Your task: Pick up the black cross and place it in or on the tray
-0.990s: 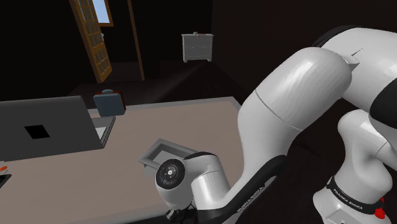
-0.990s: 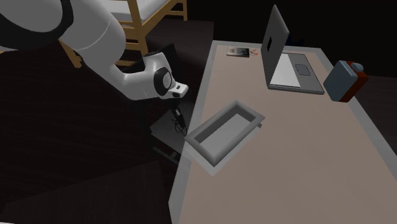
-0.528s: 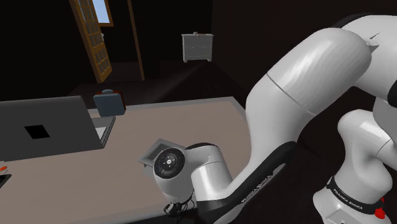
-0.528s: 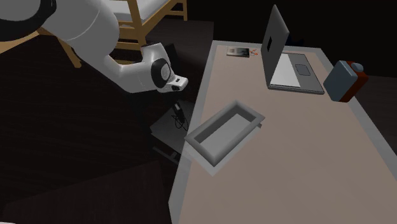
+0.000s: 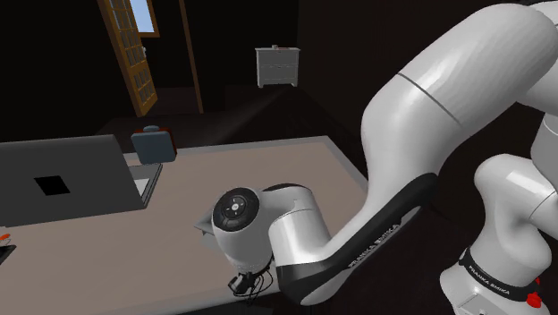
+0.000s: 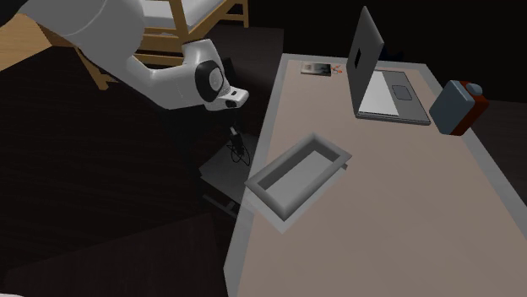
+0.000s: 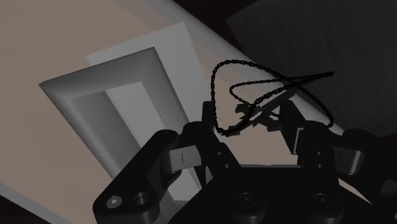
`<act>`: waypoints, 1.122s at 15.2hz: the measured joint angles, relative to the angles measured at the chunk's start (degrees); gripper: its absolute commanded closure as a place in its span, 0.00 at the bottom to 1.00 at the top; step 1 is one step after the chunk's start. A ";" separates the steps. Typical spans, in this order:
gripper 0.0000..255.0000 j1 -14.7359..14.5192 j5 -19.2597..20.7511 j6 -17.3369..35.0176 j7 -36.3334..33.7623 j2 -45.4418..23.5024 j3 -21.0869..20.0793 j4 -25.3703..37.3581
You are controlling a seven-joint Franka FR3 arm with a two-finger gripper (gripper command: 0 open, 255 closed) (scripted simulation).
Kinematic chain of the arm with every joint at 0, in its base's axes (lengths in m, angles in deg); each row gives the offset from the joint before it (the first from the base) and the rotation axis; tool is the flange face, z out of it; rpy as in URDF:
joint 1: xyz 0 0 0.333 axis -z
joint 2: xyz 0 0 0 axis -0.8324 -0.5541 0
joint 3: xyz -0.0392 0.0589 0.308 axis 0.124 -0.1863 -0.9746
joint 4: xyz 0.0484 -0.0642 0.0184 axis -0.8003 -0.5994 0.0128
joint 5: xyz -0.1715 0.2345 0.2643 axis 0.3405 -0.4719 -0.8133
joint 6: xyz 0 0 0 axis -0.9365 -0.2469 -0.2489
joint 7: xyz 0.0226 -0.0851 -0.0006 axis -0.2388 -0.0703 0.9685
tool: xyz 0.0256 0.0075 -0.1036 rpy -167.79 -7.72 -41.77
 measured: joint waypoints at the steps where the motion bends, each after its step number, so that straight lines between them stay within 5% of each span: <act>1: 1.00 -0.03 0.11 -0.46 0.13 0.78 0.11 -0.29; 10: 1.00 -0.51 0.40 -6.17 1.10 5.73 0.42 0.61; 17: 1.00 4.79 -0.03 -5.81 9.07 6.00 2.91 1.88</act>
